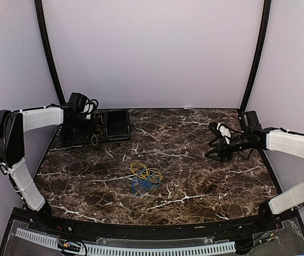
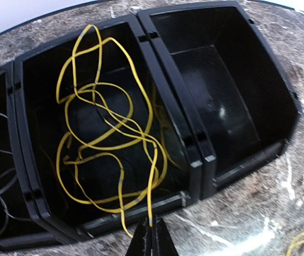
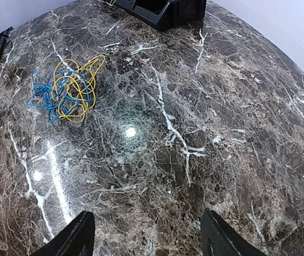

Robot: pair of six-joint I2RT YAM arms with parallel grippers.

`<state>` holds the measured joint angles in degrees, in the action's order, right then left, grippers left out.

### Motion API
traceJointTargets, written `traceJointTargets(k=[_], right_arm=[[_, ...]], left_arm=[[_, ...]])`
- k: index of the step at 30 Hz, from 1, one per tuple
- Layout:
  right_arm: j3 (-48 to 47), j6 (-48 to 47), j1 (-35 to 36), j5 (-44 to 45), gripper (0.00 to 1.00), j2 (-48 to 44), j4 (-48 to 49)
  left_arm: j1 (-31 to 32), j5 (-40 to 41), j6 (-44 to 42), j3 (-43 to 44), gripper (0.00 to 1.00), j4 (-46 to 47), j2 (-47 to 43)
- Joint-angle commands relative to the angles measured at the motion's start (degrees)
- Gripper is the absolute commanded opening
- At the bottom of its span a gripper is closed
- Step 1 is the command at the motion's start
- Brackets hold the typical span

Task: Untangle the cables

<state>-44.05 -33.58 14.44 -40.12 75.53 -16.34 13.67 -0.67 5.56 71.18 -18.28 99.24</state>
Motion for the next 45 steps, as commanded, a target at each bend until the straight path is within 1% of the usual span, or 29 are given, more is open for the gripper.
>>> traceJointTargets(k=[1,3,5,7,10,15,22,25,32,37,40,42,45], right_arm=[[-1.48,-0.59,-0.29,-1.19,0.69,-0.50,-0.09],[-1.39,-0.58,-0.29,-1.19,0.69,-0.73,-0.10],[-1.26,-0.55,-0.29,-1.19,0.69,-0.95,-0.06],[-1.17,-0.56,-0.29,-0.98,0.69,-1.17,-0.03],[-1.08,-0.46,-0.29,-0.61,0.69,-1.50,-0.09],[-0.96,-0.50,-0.29,-0.14,0.69,-1.73,-0.01],[-1.02,-0.49,-0.29,-0.17,0.69,-1.19,0.08],[-1.12,-0.57,-0.29,-0.46,0.69,-0.74,-0.06],[-1.13,-0.74,-0.29,-0.41,0.69,-1.16,-0.16],[-1.04,-0.80,-0.29,-0.22,0.69,-1.43,-0.16],[-1.13,-0.86,-0.29,-0.31,0.69,-1.30,-0.17],[-1.20,-0.87,-0.29,-0.32,0.69,-1.15,-0.19],[-1.30,-0.96,-0.29,-0.31,0.69,-1.10,-0.36]], left_arm=[[-0.22,7.76,-3.58,3.70,0.00,6.23,2.62],[-0.22,10.12,-4.78,5.43,0.00,9.11,4.60],[-0.30,11.37,-5.16,8.07,0.00,10.35,7.32],[-0.31,12.40,-7.27,10.70,0.00,11.01,10.24],[-0.31,14.86,-9.53,11.95,0.00,14.37,13.03],[-0.31,18.35,-13.12,8.98,0.00,20.29,14.06],[-0.31,16.12,-11.40,0.60,0.00,24.16,11.00],[-0.23,14.60,-10.84,-0.26,0.00,23.31,10.23],[-0.22,13.79,-9.86,1.63,0.00,21.04,10.65],[-0.22,14.50,-8.59,4.71,0.00,16.09,9.62],[-0.22,15.33,-7.06,6.20,0.11,13.29,7.51],[-0.22,15.45,-6.70,6.48,0.15,11.87,6.07],[-0.27,15.59,-6.54,6.51,0.17,9.89,4.15]])
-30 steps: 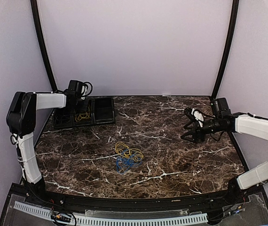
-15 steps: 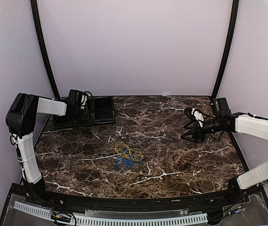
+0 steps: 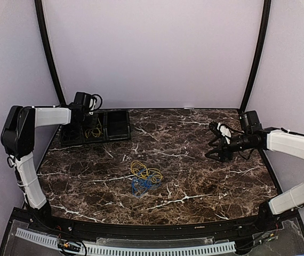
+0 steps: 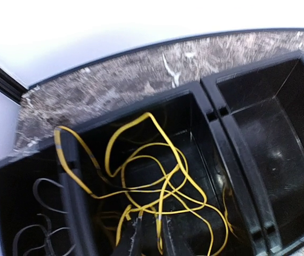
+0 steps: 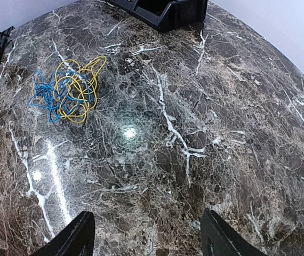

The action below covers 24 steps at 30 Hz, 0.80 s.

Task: Untangle the cables

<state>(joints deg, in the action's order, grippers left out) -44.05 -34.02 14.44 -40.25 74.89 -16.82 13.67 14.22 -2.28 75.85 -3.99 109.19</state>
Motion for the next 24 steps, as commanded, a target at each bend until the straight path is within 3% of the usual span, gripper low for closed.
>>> traceJointTargets(k=[1,5,9,13,19,24], right_arm=[[-1.30,-0.52,-0.29,-0.18,0.69,-0.56,0.14],[-1.15,-0.60,-0.29,-0.01,0.69,-0.93,0.12],[-1.13,-0.61,-0.33,0.09,0.69,-1.00,0.17],[-1.21,-0.72,-0.29,0.00,0.69,-1.03,-0.07],[-1.04,-0.86,-0.29,0.25,0.69,-1.07,0.12],[-1.24,-0.96,-0.29,0.26,0.69,-0.30,0.03]], left_arm=[[-0.30,0.80,1.35,1.84,0.21,-4.82,-6.70],[-0.31,-0.82,1.99,2.03,0.39,-8.31,-9.13],[-0.31,-2.95,4.48,2.06,0.47,-10.66,-10.72],[-0.27,-4.64,5.45,1.87,0.49,-12.12,-12.62],[1.79,-16.24,5.14,-4.40,0.48,-9.50,-20.38],[5.79,-12.57,4.03,-7.30,0.46,-14.13,-21.84]])
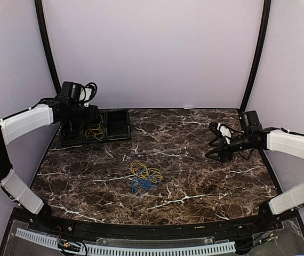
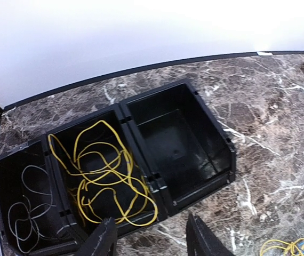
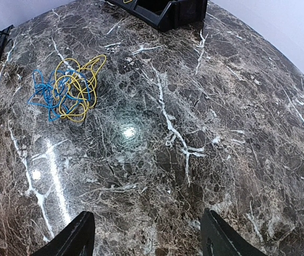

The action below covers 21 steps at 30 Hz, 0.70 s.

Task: Untangle the cables

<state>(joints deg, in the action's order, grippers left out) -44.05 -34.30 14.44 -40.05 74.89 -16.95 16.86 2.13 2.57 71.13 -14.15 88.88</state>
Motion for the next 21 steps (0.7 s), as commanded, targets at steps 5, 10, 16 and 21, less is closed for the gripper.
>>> traceJointTargets(k=[5,10,16,21], right_arm=[[-1.30,-0.73,-0.29,-0.69,0.69,0.07,-0.01],[-1.21,-0.94,0.04,-1.14,0.69,0.34,0.16],[-1.39,-1.20,1.60,-0.33,0.68,1.45,0.07],[-1.39,-1.16,3.89,0.46,0.68,1.99,0.12]], left_arm=[[7.11,-5.34,-2.80,-8.51,0.42,-2.49,-3.72],[17.88,-12.14,-4.50,-11.16,0.47,-0.45,-4.51],[22.95,-18.27,-1.17,-11.11,0.49,2.87,-0.30],[24.72,-15.06,0.51,-8.98,0.46,2.36,6.97]])
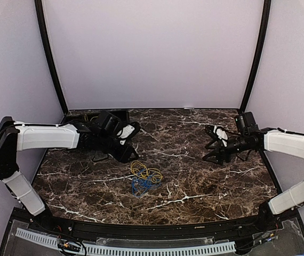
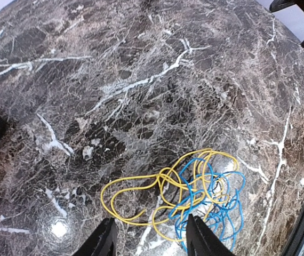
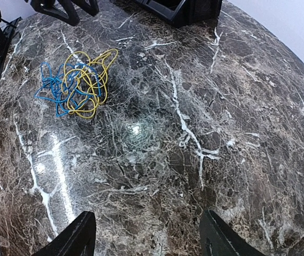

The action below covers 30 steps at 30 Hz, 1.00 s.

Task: Untangle the cables

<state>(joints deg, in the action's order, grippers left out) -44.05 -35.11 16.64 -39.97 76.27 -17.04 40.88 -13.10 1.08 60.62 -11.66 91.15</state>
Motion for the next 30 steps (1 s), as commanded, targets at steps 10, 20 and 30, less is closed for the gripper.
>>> traceJointTargets(k=[10,20,30], right_arm=[[-16.27,5.54,16.20,2.07,0.59,15.91,-1.52],[-32.71,4.45,25.34,2.48,0.59,37.14,-7.96],[-36.40,5.70,27.25,1.71,0.34,41.94,-8.68]], left_arm=[[0.83,1.74,6.35,0.77,0.44,2.60,5.39],[0.81,8.42,12.60,-7.73,0.47,4.82,-2.79],[0.82,7.63,12.68,-11.87,0.47,10.35,-9.40]])
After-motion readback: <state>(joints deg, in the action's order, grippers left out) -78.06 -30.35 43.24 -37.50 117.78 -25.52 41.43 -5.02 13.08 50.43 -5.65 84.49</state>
